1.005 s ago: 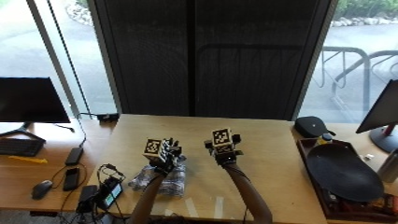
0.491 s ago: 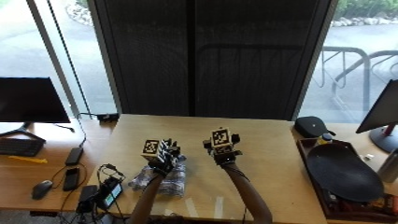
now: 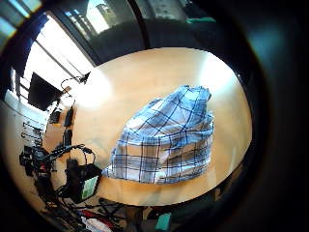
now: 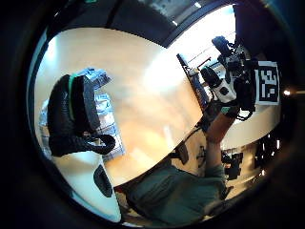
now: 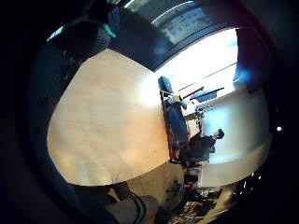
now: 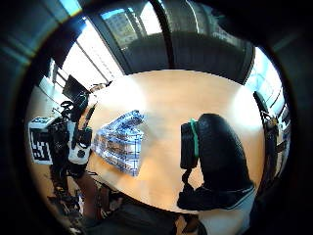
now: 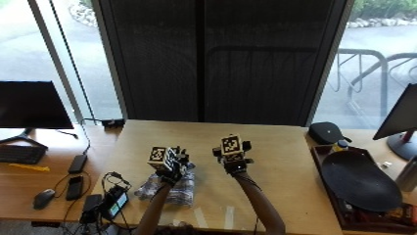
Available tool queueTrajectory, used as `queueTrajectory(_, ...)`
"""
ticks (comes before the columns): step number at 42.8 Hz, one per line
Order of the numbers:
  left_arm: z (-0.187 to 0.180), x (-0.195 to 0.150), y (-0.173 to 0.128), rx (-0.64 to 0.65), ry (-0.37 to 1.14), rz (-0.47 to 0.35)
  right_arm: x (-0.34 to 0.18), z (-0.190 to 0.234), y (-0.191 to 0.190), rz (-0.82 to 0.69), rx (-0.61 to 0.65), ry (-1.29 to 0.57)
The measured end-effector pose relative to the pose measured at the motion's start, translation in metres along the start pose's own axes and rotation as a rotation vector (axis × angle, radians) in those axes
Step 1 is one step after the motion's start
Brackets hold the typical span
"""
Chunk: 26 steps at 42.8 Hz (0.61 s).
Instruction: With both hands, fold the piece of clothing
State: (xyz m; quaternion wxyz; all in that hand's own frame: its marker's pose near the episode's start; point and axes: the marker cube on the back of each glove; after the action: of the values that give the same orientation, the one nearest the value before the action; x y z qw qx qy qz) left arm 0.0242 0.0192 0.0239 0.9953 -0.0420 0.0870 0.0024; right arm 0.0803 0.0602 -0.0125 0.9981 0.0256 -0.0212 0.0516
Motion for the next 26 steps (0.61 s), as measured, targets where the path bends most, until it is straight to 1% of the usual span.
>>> queueTrajectory(2,0.000,0.001,0.001,-0.005,0.001,0.002,-0.001,0.003,-0.006,-0.002,0.031,-0.004)
queueTrajectory(5,0.004,0.000,0.000,-0.006,0.001,0.002,-0.003,-0.006,-0.022,0.001,0.173,-0.028)
queueTrajectory(6,0.006,-0.001,0.000,-0.007,0.000,0.000,-0.004,-0.010,-0.022,0.000,0.189,-0.033)
queueTrajectory(7,0.007,-0.002,-0.001,-0.008,0.000,-0.002,-0.003,-0.011,-0.018,0.000,0.160,-0.032)
queueTrajectory(9,0.010,-0.003,-0.001,-0.010,0.000,-0.005,-0.001,-0.006,-0.004,0.000,0.051,-0.021)
queueTrajectory(10,0.010,-0.003,-0.001,-0.011,0.000,-0.006,-0.001,-0.003,-0.001,0.002,0.024,-0.017)
queueTrajectory(11,0.011,-0.003,-0.001,-0.011,0.000,-0.006,-0.001,-0.001,-0.003,0.004,0.029,-0.015)
queueTrajectory(14,0.011,-0.004,-0.001,-0.015,0.001,-0.010,-0.001,-0.007,-0.021,0.007,0.171,-0.028)
queueTrajectory(15,0.010,-0.004,-0.001,-0.015,0.002,-0.011,-0.001,-0.009,-0.024,0.007,0.191,-0.033)
queueTrajectory(16,0.010,-0.004,0.000,-0.015,0.002,-0.012,-0.001,-0.008,-0.020,0.005,0.167,-0.034)
queueTrajectory(19,0.012,-0.006,-0.002,-0.012,0.004,-0.011,0.000,-0.001,-0.002,0.003,0.024,-0.025)
queueTrajectory(21,0.013,-0.007,-0.002,-0.011,0.007,-0.009,-0.001,0.001,0.001,0.000,0.002,-0.020)
queueTrajectory(26,0.012,-0.005,-0.001,-0.020,0.010,-0.010,-0.001,0.008,-0.002,-0.010,0.007,-0.013)
